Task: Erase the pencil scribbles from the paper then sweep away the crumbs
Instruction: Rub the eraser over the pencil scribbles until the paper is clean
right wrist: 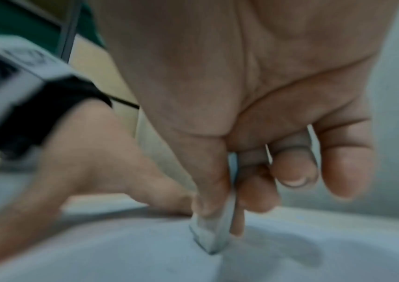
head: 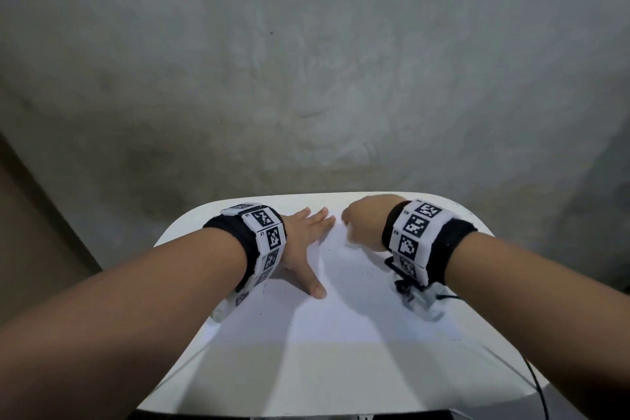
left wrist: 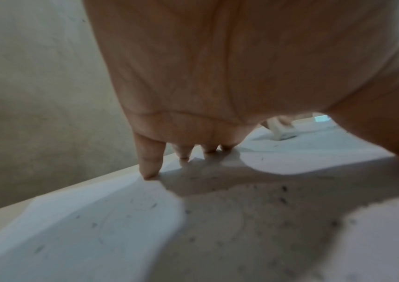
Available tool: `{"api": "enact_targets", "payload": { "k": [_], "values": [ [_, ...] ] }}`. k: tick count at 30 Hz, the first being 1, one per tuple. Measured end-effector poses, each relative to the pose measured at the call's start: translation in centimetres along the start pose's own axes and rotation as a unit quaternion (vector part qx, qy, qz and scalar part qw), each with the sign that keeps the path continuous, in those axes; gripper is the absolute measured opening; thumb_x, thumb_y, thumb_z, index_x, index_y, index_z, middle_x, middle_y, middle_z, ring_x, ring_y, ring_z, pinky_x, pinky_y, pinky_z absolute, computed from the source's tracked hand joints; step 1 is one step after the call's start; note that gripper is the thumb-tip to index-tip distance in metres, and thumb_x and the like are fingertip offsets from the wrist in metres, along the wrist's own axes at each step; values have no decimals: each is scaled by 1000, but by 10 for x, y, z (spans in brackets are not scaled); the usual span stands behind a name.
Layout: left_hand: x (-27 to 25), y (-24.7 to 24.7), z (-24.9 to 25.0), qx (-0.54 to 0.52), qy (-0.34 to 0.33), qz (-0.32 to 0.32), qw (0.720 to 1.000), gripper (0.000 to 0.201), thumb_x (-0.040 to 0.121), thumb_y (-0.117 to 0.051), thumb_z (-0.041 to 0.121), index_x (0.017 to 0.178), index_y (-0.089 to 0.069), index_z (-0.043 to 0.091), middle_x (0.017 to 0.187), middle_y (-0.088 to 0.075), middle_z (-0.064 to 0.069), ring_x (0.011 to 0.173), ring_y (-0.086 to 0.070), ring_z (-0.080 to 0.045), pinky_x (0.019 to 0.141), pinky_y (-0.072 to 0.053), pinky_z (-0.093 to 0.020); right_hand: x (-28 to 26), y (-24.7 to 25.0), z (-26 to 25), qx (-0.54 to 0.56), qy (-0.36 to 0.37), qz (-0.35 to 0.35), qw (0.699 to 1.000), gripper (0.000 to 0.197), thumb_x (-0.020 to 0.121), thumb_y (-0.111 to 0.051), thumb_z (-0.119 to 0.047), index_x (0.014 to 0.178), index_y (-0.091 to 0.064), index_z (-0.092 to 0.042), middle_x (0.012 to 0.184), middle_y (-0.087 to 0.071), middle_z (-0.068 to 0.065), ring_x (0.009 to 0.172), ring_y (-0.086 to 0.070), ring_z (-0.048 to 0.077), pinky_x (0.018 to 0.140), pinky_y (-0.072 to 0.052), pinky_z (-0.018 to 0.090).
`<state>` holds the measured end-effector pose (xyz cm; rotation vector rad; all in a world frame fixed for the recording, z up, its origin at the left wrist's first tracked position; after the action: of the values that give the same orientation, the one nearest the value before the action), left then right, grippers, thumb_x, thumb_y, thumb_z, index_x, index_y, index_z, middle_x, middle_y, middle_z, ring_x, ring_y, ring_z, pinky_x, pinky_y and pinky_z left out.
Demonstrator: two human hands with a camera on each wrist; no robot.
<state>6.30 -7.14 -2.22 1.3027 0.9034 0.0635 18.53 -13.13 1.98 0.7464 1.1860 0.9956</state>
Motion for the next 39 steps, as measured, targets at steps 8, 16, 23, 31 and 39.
{"api": "enact_targets", "payload": {
  "k": [8,16,23,31,39],
  "values": [
    [-3,2,4,8,7,-7,1000,130,67,-69,71,148,24,29,155,30,13,146,21,-14,119,-5,-52,-1,-6,35,16,-46,4,999,26,91,-52,-23,110,-64,-10,110,-66,5,100,-63,27,77,-45,30],
    [-8,5,6,-5,0,0,1000,130,68,-72,66,150,22,27,156,28,12,146,20,-14,119,-3,-49,4,-15,37,15,-32,5,999,7,91,-49,-18,90,-55,-14,94,-60,5,87,-57,28,73,-44,29],
    [-7,4,5,-10,-1,-4,1000,131,67,-73,67,150,22,28,156,28,12,146,20,-14,118,-2,-48,5,-15,41,-15,-24,6,1000,7,90,-53,-21,94,-58,-18,102,-65,1,93,-61,25,82,-51,33],
    [-6,4,5,-3,1,-7,1000,131,68,-72,67,149,23,28,156,29,12,146,21,-15,118,-2,-50,4,-14,36,-34,-33,22,999,18,91,-52,-23,102,-63,-14,103,-67,0,95,-65,25,77,-53,31],
    [-4,2,4,2,3,-6,1000,131,67,-71,69,148,24,29,155,30,13,146,22,-15,118,-1,-49,0,-13,16,-11,2,21,1000,19,89,-53,-25,100,-63,-14,94,-66,0,88,-63,23,69,-47,25]
  ]
}}
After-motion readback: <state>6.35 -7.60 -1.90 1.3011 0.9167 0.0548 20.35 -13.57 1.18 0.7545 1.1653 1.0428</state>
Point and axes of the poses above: each hand's wrist, its own x-axis towards the middle knuckle, its own y-axis out of the back of the hand, z = x × y, the point moved 2 cm from there along x, towards the middle knuckle
